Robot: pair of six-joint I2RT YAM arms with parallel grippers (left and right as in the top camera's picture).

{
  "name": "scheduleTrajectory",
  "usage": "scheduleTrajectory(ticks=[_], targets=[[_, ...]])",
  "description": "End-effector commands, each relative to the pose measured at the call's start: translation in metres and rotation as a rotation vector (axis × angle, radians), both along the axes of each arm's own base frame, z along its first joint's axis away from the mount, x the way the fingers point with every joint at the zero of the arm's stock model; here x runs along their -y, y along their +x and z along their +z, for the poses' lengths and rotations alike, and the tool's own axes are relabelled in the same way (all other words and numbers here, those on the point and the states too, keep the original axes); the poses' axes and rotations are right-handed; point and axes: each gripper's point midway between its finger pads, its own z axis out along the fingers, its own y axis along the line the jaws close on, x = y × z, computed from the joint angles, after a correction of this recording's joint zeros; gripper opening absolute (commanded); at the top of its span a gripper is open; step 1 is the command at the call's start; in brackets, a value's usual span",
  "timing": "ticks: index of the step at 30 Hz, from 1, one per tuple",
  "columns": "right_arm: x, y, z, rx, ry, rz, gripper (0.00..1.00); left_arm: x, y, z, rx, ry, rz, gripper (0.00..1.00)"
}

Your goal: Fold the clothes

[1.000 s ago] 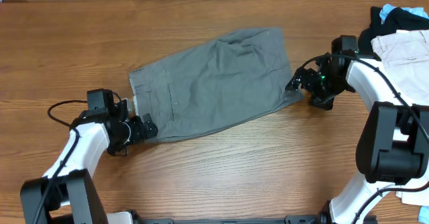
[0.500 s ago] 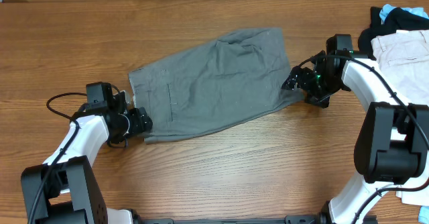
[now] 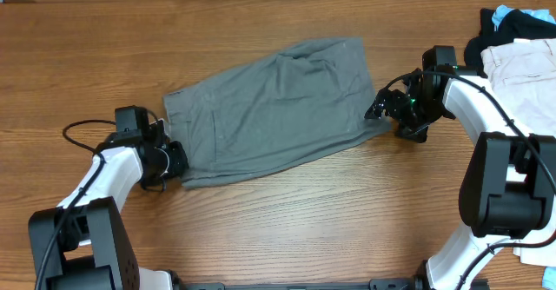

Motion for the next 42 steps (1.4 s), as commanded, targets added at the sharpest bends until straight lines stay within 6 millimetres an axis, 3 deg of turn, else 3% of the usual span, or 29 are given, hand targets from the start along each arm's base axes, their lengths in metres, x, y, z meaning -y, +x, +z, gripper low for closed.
scheduleTrajectory(ticks=[1, 7, 11, 20, 26, 35, 39, 42], targets=[[-0.002, 0.000, -0.002, -0.001, 0.010, 0.003, 0.95, -0.027, 0.017, 0.010, 0.010, 0.128, -0.024, 0.04], [-0.002, 0.000, -0.002, 0.000, 0.009, 0.003, 0.95, -0.032, 0.045, 0.034, 0.085, 0.149, -0.055, 0.04], [-0.002, 0.000, -0.002, -0.001, 0.010, 0.003, 0.95, -0.034, 0.056, 0.037, 0.133, 0.168, -0.083, 0.04], [-0.002, 0.000, -0.002, -0.001, 0.010, 0.003, 0.95, -0.038, 0.064, 0.039, 0.152, 0.190, -0.094, 0.04], [-0.003, 0.005, -0.001, 0.023, 0.008, 0.007, 0.95, -0.038, 0.069, 0.070, 0.115, 0.169, -0.075, 0.04], [-0.004, 0.015, 0.000, 0.065, 0.005, 0.010, 0.95, 0.019, 0.081, 0.142, 0.151, -0.027, -0.185, 0.04], [-0.004, 0.015, 0.000, 0.067, 0.004, 0.010, 0.95, 0.051, 0.078, 0.147, 0.137, -0.032, -0.251, 0.04], [-0.004, 0.015, 0.000, 0.064, 0.005, 0.010, 0.95, 0.057, 0.075, 0.138, 0.101, 0.039, -0.245, 0.04]])
